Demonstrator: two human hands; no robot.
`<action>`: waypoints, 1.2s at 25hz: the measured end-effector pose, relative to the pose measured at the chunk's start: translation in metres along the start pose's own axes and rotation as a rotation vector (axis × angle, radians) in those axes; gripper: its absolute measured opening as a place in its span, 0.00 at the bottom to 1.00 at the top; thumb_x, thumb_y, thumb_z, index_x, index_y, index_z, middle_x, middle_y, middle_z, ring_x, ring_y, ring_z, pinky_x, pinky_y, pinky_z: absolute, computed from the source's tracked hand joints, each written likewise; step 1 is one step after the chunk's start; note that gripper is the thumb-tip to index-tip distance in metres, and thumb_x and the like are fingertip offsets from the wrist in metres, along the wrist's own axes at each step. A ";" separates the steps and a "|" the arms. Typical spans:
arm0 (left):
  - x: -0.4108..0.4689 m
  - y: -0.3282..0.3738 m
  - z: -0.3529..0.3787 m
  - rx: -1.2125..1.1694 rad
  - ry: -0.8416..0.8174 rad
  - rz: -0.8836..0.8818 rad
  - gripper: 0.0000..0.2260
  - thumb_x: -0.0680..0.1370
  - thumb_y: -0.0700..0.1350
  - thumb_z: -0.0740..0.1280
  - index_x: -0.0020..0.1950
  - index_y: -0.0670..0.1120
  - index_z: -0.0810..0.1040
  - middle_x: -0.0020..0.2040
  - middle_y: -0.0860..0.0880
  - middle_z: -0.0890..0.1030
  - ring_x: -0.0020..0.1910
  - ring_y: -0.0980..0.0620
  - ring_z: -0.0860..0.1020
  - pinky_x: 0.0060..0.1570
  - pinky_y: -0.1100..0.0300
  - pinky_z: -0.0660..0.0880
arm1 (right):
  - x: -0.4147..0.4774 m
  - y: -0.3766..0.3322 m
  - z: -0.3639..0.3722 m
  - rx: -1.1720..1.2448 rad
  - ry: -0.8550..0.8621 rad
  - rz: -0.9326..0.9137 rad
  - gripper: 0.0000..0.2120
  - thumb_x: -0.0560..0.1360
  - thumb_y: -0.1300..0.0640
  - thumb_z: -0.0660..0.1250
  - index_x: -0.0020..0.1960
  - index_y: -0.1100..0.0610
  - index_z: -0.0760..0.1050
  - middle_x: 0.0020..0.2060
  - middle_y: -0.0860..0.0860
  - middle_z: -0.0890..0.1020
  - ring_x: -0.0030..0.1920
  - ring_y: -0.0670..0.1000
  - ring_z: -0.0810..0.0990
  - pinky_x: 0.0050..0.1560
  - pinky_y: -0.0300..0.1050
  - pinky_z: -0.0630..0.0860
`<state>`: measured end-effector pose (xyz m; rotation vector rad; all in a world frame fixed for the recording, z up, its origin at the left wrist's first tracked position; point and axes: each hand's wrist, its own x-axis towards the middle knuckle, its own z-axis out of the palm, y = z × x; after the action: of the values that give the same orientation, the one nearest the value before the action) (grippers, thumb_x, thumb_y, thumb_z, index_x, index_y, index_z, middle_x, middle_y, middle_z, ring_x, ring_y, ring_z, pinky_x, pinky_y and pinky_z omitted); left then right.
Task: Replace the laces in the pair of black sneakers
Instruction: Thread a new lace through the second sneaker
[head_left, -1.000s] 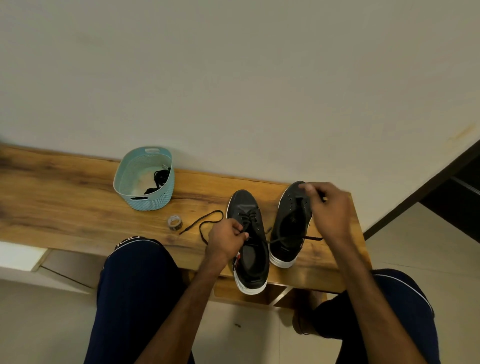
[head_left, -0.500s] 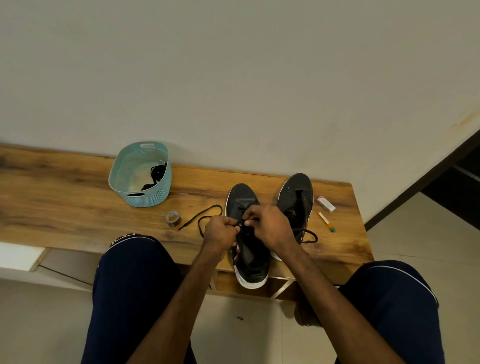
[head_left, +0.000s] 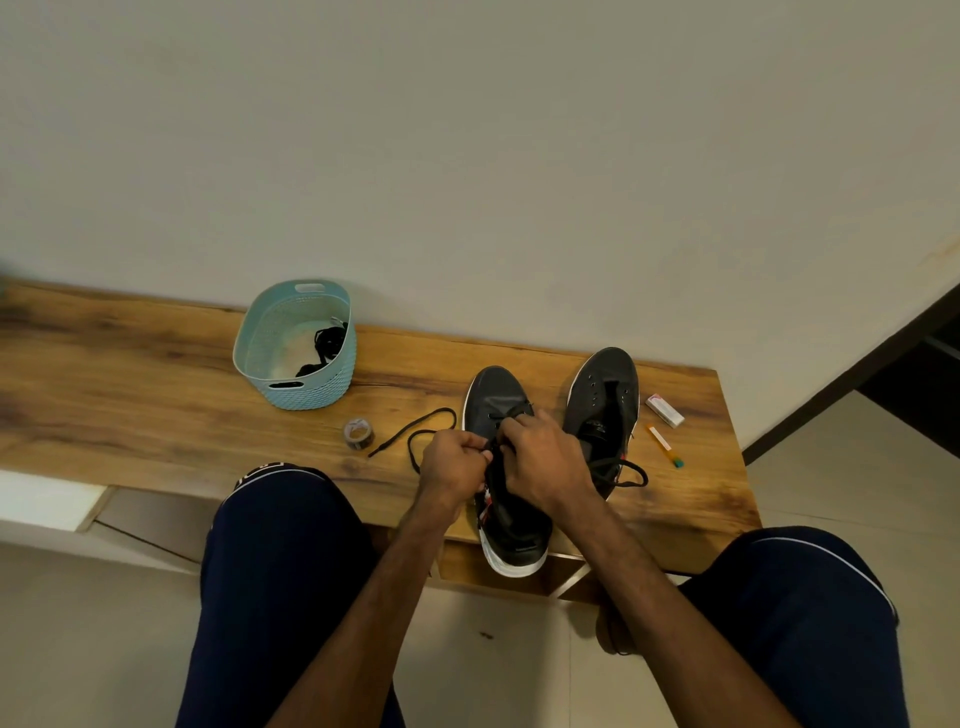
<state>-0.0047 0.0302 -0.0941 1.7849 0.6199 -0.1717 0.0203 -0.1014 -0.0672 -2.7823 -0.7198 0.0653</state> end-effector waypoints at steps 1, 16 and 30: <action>-0.001 0.001 -0.001 -0.011 -0.004 0.000 0.06 0.78 0.35 0.67 0.53 0.41 0.81 0.44 0.42 0.83 0.36 0.49 0.79 0.36 0.57 0.78 | 0.001 0.000 -0.001 -0.009 -0.012 -0.005 0.09 0.77 0.55 0.64 0.55 0.57 0.75 0.50 0.52 0.79 0.54 0.54 0.74 0.46 0.53 0.79; -0.007 0.004 0.003 -0.035 0.097 0.179 0.03 0.79 0.42 0.67 0.46 0.47 0.76 0.47 0.48 0.80 0.35 0.49 0.81 0.28 0.51 0.80 | -0.010 0.017 -0.008 0.272 -0.161 0.038 0.28 0.72 0.44 0.73 0.68 0.46 0.70 0.67 0.47 0.72 0.70 0.52 0.62 0.68 0.57 0.61; -0.021 0.090 -0.150 -1.121 0.234 0.583 0.09 0.85 0.43 0.56 0.46 0.49 0.70 0.37 0.55 0.77 0.31 0.58 0.71 0.29 0.66 0.68 | -0.012 0.021 0.000 0.049 -0.136 0.169 0.21 0.74 0.42 0.70 0.63 0.42 0.68 0.72 0.47 0.65 0.73 0.56 0.60 0.71 0.75 0.51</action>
<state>-0.0077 0.1466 0.0377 0.8139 0.2243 0.6756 0.0196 -0.1247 -0.0734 -2.8061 -0.5040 0.3029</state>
